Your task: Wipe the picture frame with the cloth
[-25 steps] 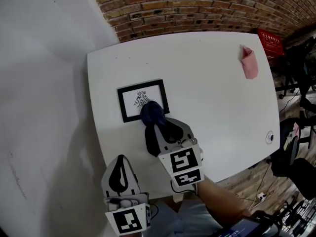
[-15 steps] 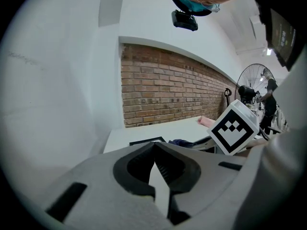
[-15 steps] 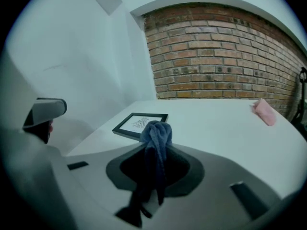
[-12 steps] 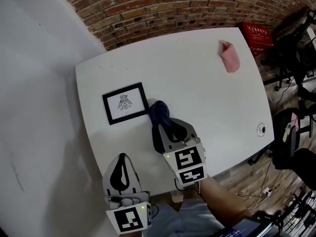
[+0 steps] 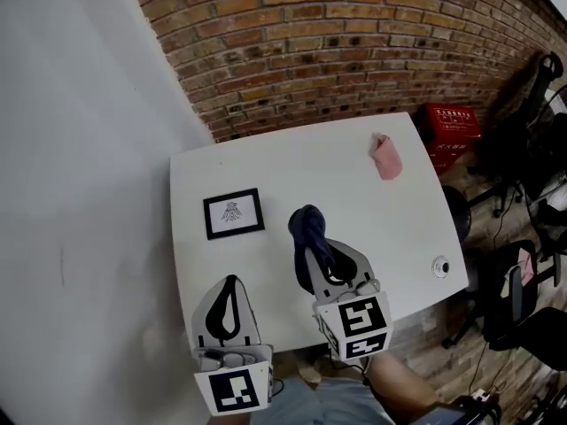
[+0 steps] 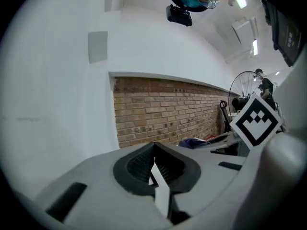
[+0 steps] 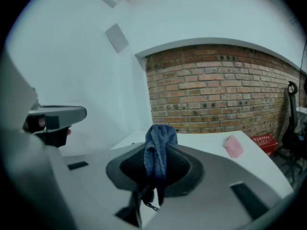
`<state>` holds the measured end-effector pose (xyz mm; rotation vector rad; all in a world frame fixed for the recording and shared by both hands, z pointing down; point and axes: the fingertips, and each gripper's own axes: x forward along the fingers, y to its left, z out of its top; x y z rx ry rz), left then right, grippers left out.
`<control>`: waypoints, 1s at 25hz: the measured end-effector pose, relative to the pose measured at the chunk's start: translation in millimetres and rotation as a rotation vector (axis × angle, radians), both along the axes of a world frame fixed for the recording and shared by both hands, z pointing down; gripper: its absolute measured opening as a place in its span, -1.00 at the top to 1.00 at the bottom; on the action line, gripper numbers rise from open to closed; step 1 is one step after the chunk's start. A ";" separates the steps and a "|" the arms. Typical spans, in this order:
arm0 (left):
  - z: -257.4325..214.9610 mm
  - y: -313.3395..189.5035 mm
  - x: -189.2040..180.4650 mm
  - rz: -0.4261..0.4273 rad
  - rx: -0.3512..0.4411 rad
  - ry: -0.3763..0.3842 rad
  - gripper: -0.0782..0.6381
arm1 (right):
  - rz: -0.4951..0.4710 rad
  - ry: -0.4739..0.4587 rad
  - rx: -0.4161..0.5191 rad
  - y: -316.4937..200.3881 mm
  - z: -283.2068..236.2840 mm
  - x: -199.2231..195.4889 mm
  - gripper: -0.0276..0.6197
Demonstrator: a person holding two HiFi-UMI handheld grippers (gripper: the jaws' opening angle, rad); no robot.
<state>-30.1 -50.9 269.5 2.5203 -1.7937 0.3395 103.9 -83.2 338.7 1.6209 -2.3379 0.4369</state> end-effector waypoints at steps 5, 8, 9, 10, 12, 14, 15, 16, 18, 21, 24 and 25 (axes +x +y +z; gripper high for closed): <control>-68.4 10.6 8.6 -0.016 0.166 0.002 0.76 | -0.013 -0.006 0.160 25.9 -76.6 17.4 0.67; -97.2 17.3 13.4 -0.030 0.215 0.015 0.76 | -0.015 -0.003 0.234 39.5 -111.1 26.5 0.67; -103.1 20.4 14.5 -0.032 0.220 0.015 0.76 | -0.017 0.000 0.254 43.4 -120.0 28.1 0.67; -108.9 23.2 14.9 -0.032 0.234 0.012 0.76 | -0.018 0.003 0.273 47.1 -128.0 29.5 0.67; -119.5 27.0 14.5 -0.027 0.282 0.006 0.76 | -0.019 0.010 0.310 53.9 -141.2 32.6 0.67; -122.6 29.6 14.2 -0.025 0.288 0.011 0.76 | -0.019 0.013 0.338 60.1 -149.8 34.9 0.67; -123.7 31.0 14.1 -0.025 0.287 0.013 0.76 | -0.020 0.014 0.348 62.7 -152.4 35.2 0.67; -125.2 32.3 14.1 -0.025 0.287 0.012 0.76 | -0.020 0.014 0.355 64.8 -154.3 34.9 0.67; -128.5 35.4 14.7 -0.024 0.285 0.016 0.76 | -0.022 0.013 0.363 68.5 -156.8 33.4 0.67; -133.9 40.6 17.0 -0.020 0.299 0.008 0.76 | -0.029 0.025 0.367 74.1 -157.7 32.3 0.68; -134.4 40.0 19.5 -0.020 0.302 0.003 0.76 | -0.036 0.027 0.362 73.6 -154.8 34.2 0.68; -133.6 39.2 19.5 -0.022 0.297 0.001 0.76 | -0.037 0.022 0.358 72.8 -153.9 34.5 0.68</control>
